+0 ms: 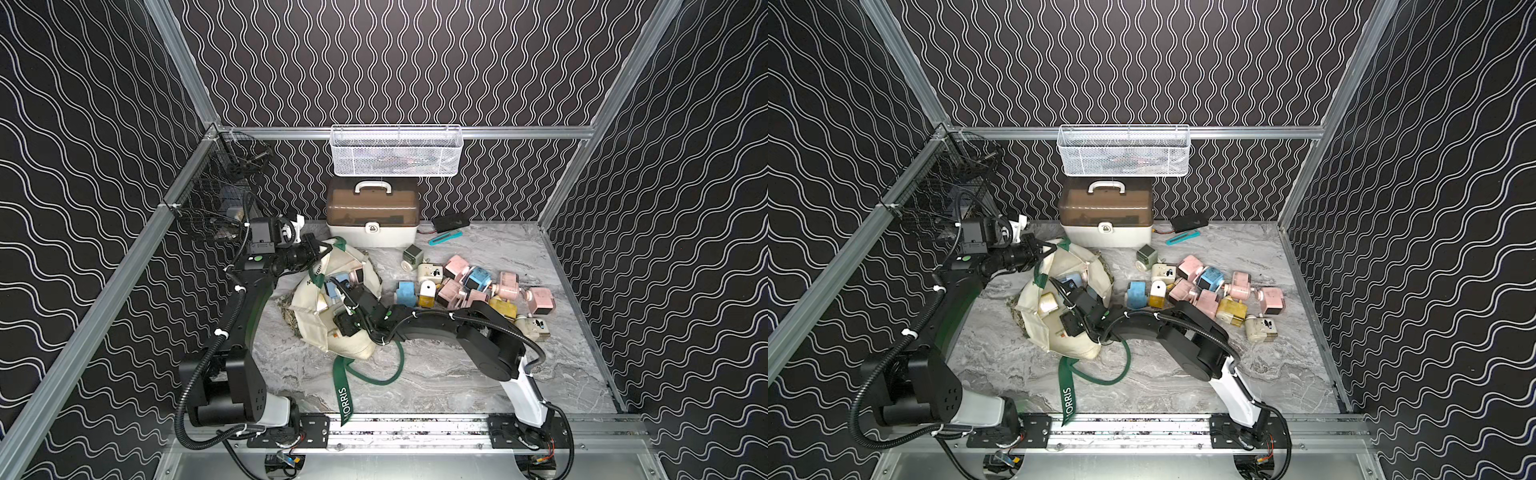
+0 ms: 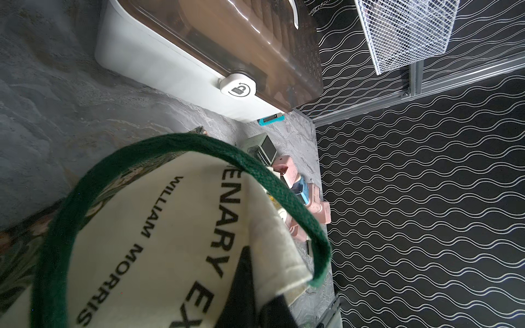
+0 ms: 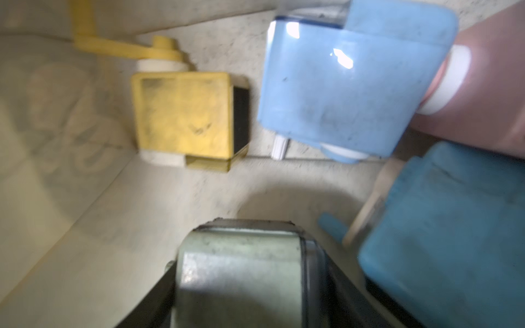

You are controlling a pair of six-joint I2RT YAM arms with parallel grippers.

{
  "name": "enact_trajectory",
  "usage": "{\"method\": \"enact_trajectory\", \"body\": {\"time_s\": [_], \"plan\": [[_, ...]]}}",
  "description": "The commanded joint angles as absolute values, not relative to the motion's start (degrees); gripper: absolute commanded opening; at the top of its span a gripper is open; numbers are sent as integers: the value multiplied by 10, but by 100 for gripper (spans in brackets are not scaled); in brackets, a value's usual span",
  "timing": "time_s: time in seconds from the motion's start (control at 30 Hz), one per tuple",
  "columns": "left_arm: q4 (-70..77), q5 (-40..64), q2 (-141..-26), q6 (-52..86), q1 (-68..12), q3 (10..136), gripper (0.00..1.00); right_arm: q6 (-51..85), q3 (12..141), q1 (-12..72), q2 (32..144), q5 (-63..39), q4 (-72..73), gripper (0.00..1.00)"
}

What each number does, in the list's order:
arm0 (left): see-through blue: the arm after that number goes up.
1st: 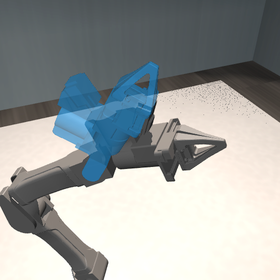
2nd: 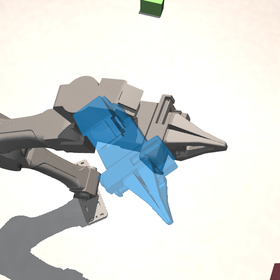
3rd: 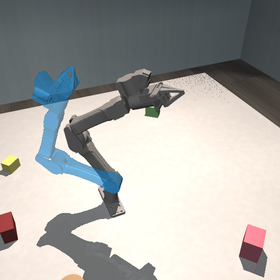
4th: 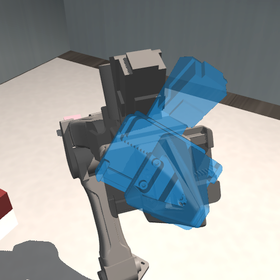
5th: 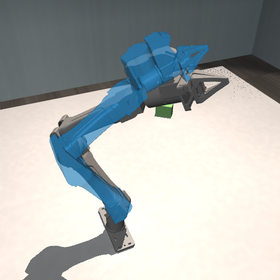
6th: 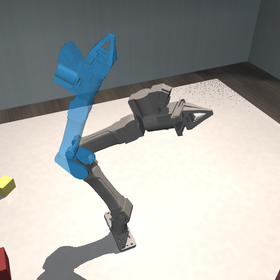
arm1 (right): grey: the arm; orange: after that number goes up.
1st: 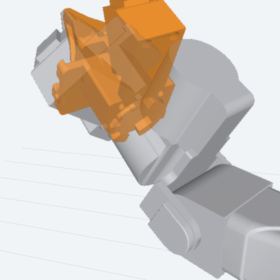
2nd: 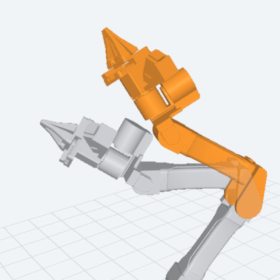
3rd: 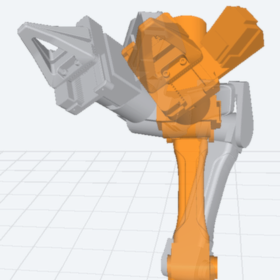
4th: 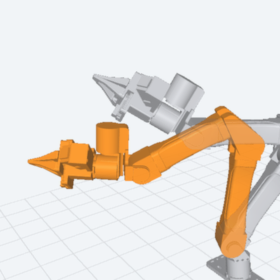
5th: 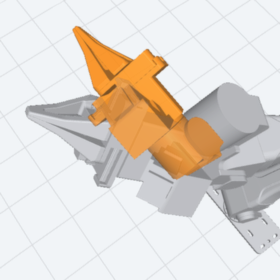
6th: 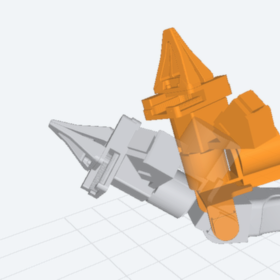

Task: Take out the pencil sharpeners from the tote bags
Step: Pick up the pencil sharpener from the canvas bag, then place the pencil sharpener at the center of the board.

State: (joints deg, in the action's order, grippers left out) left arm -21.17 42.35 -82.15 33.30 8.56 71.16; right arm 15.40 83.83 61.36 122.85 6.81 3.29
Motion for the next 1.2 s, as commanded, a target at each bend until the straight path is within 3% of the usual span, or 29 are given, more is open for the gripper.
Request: {"method": "enact_trajectory", "body": {"time_s": [0.0, 0.5, 0.83, 1.0, 1.17], "plan": [[-185, 431, -819, 333, 86, 714, 0, 145, 821, 614, 1201, 47, 52, 65], [-185, 434, -824, 334, 87, 717, 0, 190, 746, 621, 1080, -24, 36, 65], [-191, 423, -827, 330, 87, 717, 0, 207, 652, 624, 934, -23, 13, 65], [-189, 425, -824, 330, 86, 715, 0, 214, 606, 625, 850, 34, -27, 65], [-189, 427, -826, 331, 87, 716, 0, 251, 531, 615, 731, 168, -79, 67]]}}
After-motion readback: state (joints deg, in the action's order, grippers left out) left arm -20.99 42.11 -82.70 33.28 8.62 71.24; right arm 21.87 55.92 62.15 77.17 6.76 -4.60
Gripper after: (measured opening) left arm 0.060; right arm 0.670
